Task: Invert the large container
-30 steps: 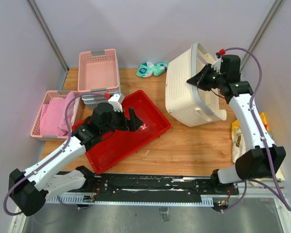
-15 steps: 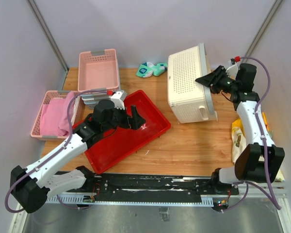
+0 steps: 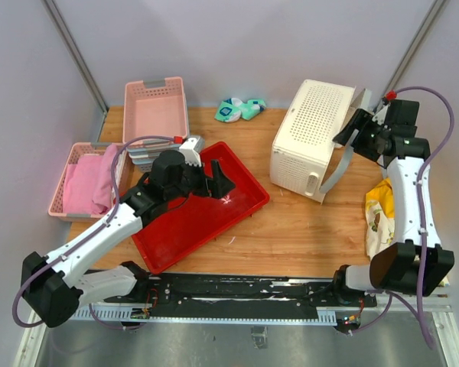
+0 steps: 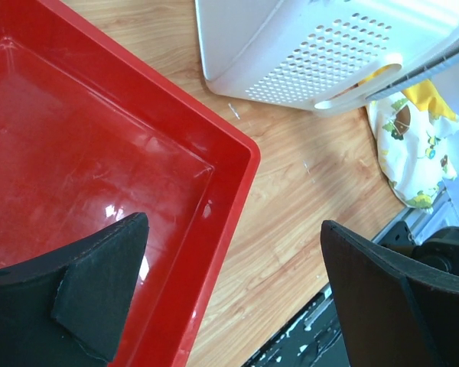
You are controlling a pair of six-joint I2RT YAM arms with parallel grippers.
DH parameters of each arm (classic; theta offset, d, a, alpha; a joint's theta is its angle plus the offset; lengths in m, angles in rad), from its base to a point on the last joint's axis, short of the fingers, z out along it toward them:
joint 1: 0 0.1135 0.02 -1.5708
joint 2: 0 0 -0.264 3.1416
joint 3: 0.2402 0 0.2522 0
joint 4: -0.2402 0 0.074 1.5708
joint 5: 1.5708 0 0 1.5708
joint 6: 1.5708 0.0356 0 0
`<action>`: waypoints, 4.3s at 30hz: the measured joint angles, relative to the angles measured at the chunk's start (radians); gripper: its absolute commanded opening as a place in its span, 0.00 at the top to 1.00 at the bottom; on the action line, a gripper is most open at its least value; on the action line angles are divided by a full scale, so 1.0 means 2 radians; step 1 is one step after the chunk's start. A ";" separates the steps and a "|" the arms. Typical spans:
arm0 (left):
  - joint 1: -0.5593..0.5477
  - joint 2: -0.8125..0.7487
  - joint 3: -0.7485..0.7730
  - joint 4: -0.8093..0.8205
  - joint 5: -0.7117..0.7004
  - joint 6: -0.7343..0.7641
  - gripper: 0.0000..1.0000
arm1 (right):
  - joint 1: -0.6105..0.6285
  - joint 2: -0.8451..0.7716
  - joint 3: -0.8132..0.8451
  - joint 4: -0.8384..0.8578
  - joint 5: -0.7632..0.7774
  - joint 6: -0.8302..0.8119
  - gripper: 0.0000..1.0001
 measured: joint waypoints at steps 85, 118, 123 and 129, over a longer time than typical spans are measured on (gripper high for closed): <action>-0.033 0.513 0.498 0.250 0.331 -0.246 0.01 | -0.132 -0.034 -0.183 0.237 -0.117 0.109 0.30; -0.072 0.541 0.570 0.303 0.338 -0.275 0.01 | -0.140 0.066 -0.206 0.090 0.003 0.048 0.20; -0.072 0.539 0.570 0.296 0.336 -0.269 0.01 | -0.141 0.010 -0.195 0.046 0.023 0.038 0.20; -0.063 0.491 0.537 0.176 0.291 -0.188 0.01 | -0.130 -0.080 -0.151 0.030 0.026 0.031 0.21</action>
